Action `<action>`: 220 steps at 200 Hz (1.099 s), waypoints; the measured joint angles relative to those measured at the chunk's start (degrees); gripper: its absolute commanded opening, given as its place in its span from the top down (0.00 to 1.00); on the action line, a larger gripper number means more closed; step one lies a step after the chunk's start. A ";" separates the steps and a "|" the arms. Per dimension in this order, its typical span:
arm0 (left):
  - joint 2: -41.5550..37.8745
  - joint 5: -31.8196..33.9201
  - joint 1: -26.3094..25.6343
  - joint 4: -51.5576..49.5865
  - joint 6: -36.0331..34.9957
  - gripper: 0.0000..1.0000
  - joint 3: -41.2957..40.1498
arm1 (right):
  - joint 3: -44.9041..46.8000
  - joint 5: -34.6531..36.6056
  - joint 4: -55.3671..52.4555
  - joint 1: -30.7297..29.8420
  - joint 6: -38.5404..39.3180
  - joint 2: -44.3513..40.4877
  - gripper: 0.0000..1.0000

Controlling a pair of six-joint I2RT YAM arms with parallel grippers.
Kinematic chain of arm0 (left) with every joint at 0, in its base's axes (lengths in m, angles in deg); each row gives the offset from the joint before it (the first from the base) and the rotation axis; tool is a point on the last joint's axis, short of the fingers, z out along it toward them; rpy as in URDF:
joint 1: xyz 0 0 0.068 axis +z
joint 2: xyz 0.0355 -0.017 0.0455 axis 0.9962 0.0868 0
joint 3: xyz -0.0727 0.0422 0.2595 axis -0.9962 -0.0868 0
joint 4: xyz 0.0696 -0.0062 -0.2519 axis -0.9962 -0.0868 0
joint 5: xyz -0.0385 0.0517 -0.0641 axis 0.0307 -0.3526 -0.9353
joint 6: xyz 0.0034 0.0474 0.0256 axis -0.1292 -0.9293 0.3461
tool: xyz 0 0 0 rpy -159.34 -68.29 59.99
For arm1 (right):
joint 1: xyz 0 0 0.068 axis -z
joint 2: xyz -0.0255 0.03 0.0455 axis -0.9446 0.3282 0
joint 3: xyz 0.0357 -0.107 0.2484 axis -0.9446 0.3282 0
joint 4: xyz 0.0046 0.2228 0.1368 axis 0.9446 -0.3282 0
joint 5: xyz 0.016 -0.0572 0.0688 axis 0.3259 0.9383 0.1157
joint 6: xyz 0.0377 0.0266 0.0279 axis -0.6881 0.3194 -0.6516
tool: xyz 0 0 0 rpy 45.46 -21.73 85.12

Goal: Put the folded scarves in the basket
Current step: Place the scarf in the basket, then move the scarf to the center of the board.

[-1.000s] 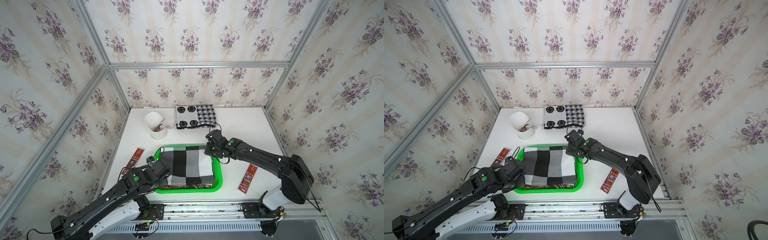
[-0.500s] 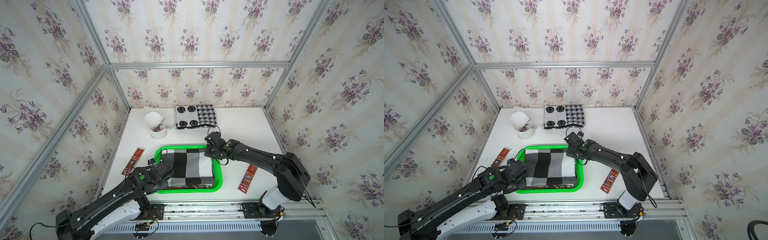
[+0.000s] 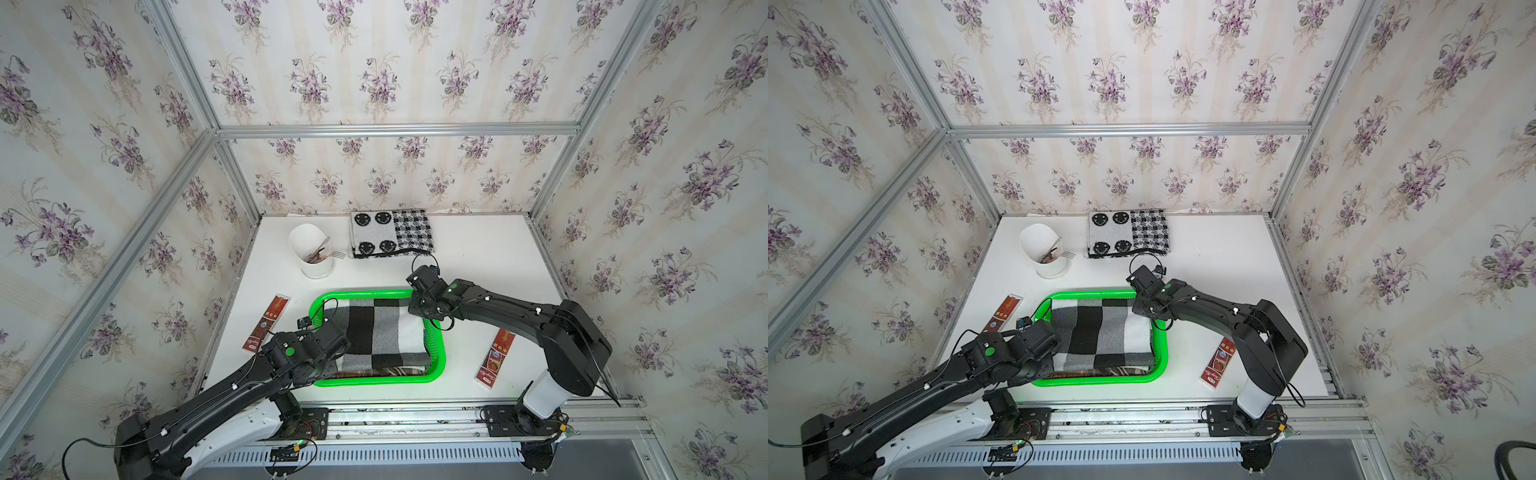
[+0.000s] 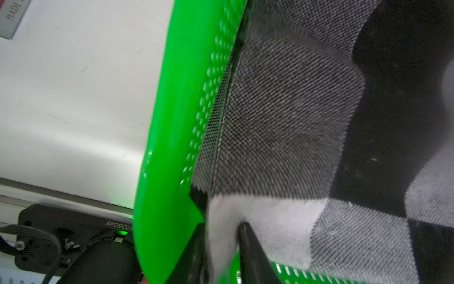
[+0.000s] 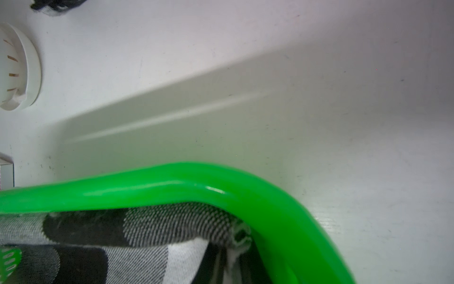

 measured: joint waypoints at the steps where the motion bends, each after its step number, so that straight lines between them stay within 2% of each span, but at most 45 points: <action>1: -0.02 0.04 -0.04 -0.04 0.00 0.51 0.11 | 0.00 0.04 -0.02 0.00 0.00 -0.04 0.62; 12: -0.35 0.74 -0.42 -1.11 0.04 0.46 1.70 | 0.00 0.42 -0.33 0.07 0.07 -0.81 0.56; 21: -0.61 1.42 -0.72 -1.99 0.28 0.45 3.10 | -0.07 0.96 -0.55 0.04 0.07 -1.77 0.54; 93: 1.22 6.23 -1.55 -6.93 -0.61 0.48 15.15 | -2.32 3.67 -2.99 0.24 0.48 -9.38 0.58; 113: 4.26 7.48 -1.53 -5.29 -3.02 0.47 18.18 | -4.13 3.26 -2.73 3.13 2.21 -10.23 0.57; 120: 5.77 8.04 -1.49 -3.98 -4.26 0.46 19.30 | -5.22 2.93 -2.67 4.92 3.23 -9.84 0.54; 139: 10.97 8.07 1.22 0.70 -8.35 0.46 22.53 | -8.94 0.20 -1.03 10.64 6.16 -6.75 0.46; 163: 18.58 4.33 8.52 7.15 -13.14 0.46 25.90 | -14.58 -5.31 2.21 18.08 9.44 0.68 0.31; 176: 22.27 2.71 11.43 9.29 -15.47 0.45 28.83 | -17.66 -7.56 4.17 21.14 10.73 5.09 0.30; 206: 29.83 -0.02 14.45 13.20 -20.22 0.46 37.27 | -21.57 -16.39 11.08 27.67 10.32 15.85 0.26; 220: 31.74 -0.66 15.43 14.56 -21.62 0.39 39.54 | -23.89 -18.40 12.24 29.49 8.98 20.98 0.26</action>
